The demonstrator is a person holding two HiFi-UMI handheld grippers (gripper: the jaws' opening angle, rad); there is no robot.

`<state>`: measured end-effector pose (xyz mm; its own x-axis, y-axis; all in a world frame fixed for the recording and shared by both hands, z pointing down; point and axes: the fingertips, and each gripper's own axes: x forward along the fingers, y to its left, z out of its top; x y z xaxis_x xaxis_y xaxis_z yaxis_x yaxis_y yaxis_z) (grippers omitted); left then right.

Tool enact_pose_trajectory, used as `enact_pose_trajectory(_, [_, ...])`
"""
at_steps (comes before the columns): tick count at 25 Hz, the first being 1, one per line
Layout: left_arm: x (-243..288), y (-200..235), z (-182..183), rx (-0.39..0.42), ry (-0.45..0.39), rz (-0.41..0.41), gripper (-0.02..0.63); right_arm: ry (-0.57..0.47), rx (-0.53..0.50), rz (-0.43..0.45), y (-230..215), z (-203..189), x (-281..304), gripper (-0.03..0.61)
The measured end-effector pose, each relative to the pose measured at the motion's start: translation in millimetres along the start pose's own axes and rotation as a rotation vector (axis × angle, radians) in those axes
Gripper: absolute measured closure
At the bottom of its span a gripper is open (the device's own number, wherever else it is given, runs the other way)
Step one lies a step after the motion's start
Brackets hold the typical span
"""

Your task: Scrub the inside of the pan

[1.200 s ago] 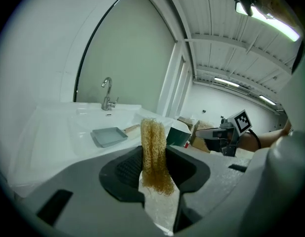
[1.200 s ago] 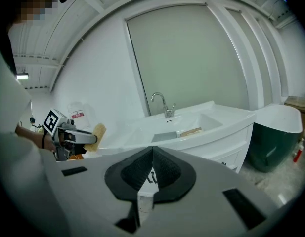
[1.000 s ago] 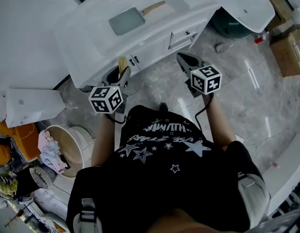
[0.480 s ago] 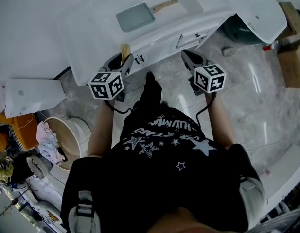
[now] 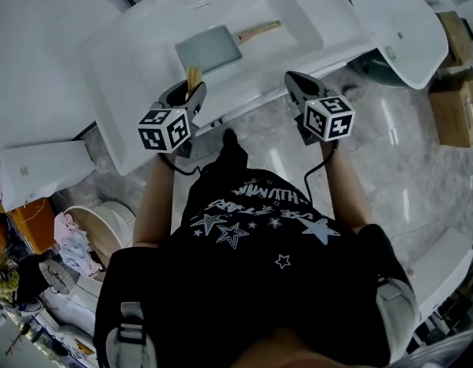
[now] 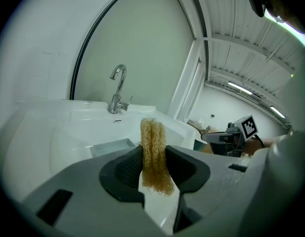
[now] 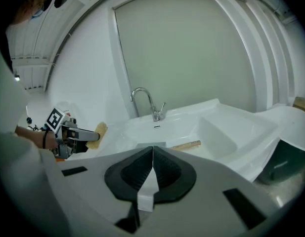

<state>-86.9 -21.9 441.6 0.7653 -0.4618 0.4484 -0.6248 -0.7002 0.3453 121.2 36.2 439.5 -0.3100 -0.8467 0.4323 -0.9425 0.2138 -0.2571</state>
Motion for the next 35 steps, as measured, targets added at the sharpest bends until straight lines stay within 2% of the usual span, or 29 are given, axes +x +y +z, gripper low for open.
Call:
enact_pose_trajectory(6, [36, 35, 20, -0.013, 0.038, -0.024, 0.479, 0.029, -0.004, -0.030, -21, 25, 49, 0.571])
enact_pose_trajectory(13, [68, 71, 33, -0.070, 0.064, -0.060, 0.479, 0.044, -0.011, -0.108, -49, 54, 92, 0.571])
enact_pose_trajectory(19, [85, 88, 28, -0.131, 0.093, -0.077, 0.479, 0.136, -0.076, -0.163, -71, 53, 114, 0.571])
enact_pose_trajectory(22, [91, 87, 21, -0.155, 0.107, -0.073, 0.479, 0.211, -0.173, -0.165, -83, 49, 126, 0.569])
enact_pose_trajectory(26, [104, 88, 21, -0.164, 0.112, -0.043, 0.479, 0.328, -0.341, -0.117, -98, 44, 147, 0.569])
enact_pose_trajectory(30, [113, 87, 24, -0.181, 0.112, 0.014, 0.479, 0.439, -0.415, -0.018, -108, 30, 166, 0.568])
enact_pose_trajectory(33, [119, 79, 25, -0.190, 0.121, 0.024, 0.479, 0.516, -0.483, 0.048, -116, 17, 176, 0.506])
enact_pose_trajectory(35, [126, 78, 23, -0.186, 0.135, 0.040, 0.479, 0.560, -0.544, 0.074, -124, 10, 184, 0.500])
